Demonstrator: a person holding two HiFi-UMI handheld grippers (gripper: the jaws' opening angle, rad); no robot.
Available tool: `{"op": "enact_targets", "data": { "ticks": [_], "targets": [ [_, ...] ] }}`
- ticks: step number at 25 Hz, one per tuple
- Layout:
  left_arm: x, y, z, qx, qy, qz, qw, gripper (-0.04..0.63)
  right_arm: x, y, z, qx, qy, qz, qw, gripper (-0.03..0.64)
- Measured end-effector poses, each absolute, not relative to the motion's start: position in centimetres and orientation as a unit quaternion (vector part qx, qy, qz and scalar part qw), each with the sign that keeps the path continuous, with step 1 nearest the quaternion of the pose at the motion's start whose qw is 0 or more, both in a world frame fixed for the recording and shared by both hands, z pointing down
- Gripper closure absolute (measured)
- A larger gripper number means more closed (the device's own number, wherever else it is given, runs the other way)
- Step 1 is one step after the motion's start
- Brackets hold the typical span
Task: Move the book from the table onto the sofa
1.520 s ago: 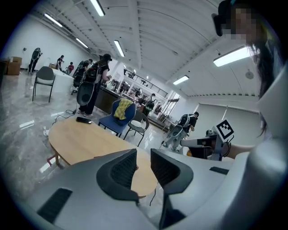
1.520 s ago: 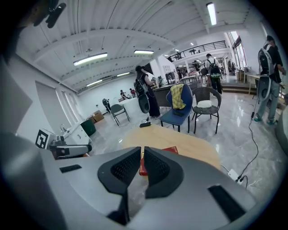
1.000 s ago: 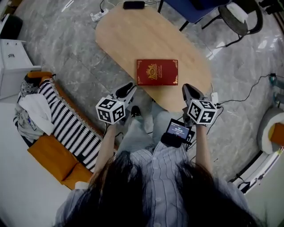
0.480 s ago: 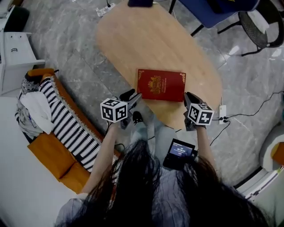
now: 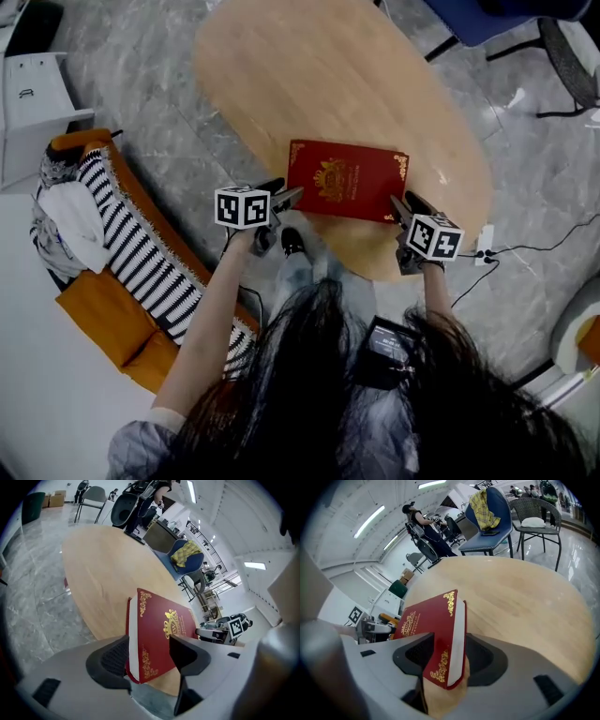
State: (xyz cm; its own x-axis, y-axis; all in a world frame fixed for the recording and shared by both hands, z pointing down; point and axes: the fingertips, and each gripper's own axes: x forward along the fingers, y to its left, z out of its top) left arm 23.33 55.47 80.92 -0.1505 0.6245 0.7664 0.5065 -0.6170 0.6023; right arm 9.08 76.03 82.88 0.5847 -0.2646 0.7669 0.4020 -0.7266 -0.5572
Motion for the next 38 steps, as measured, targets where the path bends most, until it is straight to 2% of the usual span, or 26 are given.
{"op": "enact_targets", "data": {
  "ticks": [10,16,20,38],
  "targets": [
    [21.6,55.8,83.5,0.624,0.428,0.651,0.068,0.336,9.1,75.3,83.4,-0.793,-0.045,-0.439,0.421,0.434],
    [21.3,55.8,82.7,0.626,0.423,0.652,0.058,0.356,9.1,75.5,83.0,-0.791,-0.039,-0.463,0.397,0.46],
    [20.6,55.4,80.3,0.636,0.414,0.646,0.082,0.367,9.9,76.1,80.6,-0.802,-0.013,-0.462,0.38,0.466],
    [22.7,46.0,62.1,0.755,0.364,0.53,0.129,0.374,18.7,69.1,61.9,-0.86,0.137,-0.428,0.24,0.469]
  ]
}}
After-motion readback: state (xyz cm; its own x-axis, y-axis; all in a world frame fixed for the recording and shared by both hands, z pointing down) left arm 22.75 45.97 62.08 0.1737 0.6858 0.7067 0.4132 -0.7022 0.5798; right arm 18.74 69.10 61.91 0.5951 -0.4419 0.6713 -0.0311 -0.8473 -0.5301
